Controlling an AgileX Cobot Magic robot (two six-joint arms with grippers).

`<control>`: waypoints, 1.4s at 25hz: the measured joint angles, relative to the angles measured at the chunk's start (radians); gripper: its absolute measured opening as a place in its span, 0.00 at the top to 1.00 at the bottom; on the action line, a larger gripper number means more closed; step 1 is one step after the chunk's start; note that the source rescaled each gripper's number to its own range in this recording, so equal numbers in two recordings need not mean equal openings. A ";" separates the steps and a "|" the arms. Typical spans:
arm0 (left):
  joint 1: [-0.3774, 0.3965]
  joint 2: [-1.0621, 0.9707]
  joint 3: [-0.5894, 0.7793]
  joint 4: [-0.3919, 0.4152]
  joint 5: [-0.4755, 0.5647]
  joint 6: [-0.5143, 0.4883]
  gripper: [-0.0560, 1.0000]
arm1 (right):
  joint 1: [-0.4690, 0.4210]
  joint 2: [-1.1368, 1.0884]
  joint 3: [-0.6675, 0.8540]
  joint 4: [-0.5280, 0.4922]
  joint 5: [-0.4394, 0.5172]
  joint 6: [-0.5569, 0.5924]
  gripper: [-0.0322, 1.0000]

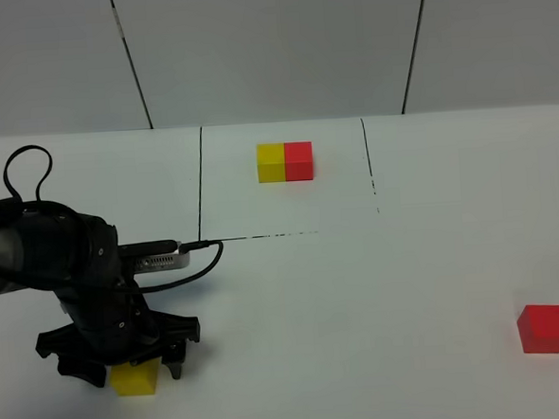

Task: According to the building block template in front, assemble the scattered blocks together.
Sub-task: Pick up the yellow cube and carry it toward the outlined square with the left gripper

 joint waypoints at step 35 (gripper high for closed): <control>0.000 0.025 -0.029 -0.044 0.107 0.013 0.94 | 0.000 0.000 0.000 0.000 0.000 0.000 0.19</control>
